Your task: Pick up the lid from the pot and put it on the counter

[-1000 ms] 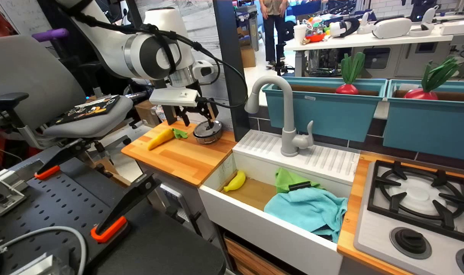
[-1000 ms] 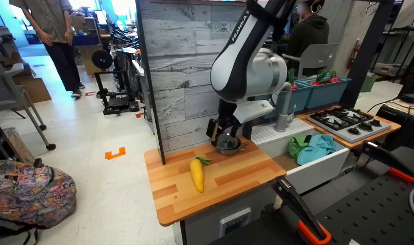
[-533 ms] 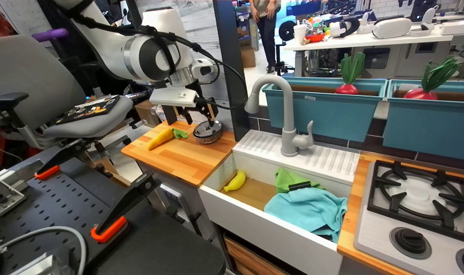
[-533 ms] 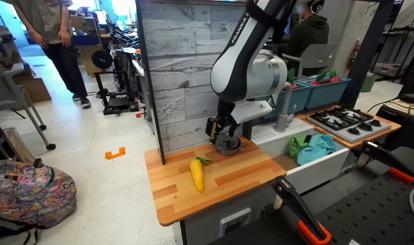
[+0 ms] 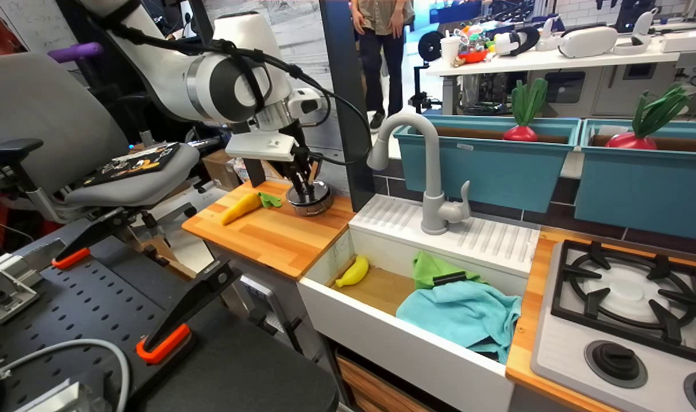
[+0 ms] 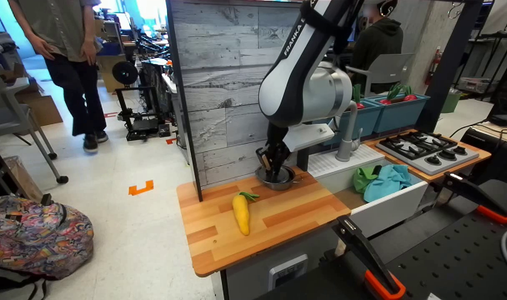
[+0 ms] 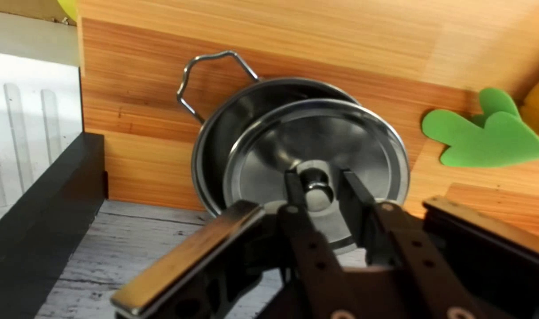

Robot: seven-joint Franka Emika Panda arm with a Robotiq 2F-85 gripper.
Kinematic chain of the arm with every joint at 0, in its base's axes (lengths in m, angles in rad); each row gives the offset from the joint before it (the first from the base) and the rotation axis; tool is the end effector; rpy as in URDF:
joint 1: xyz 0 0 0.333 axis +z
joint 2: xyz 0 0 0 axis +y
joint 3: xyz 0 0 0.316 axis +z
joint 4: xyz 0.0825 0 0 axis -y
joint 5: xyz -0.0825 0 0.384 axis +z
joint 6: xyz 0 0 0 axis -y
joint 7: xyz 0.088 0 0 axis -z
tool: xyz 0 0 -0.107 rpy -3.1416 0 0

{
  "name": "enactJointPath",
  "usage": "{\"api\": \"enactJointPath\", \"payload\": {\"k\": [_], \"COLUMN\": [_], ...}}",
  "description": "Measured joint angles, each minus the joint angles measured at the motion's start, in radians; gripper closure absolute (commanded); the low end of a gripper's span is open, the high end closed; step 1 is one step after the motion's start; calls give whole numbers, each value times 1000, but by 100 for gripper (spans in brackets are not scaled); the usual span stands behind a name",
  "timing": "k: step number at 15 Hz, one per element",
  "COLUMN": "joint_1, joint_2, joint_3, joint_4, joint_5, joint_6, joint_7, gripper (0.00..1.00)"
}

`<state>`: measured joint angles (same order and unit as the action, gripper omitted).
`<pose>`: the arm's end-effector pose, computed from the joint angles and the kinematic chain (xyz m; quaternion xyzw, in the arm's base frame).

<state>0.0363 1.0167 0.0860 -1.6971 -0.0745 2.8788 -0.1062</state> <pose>0.6469 0.0798 0.0250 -0.9882 -0.1252 -0.0847 0.0227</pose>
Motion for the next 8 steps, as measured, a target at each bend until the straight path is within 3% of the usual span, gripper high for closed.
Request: {"api": "enactJointPath", "payload": {"k": [2,8], "joint_1": [1,2], "joint_2": [0,-3], "joint_3": [-2,-3], "joint_4": [0,-5], "joint_5": [0,0], "joint_6": [1,1], "joint_7": [1,0], "gripper": [95,95]}}
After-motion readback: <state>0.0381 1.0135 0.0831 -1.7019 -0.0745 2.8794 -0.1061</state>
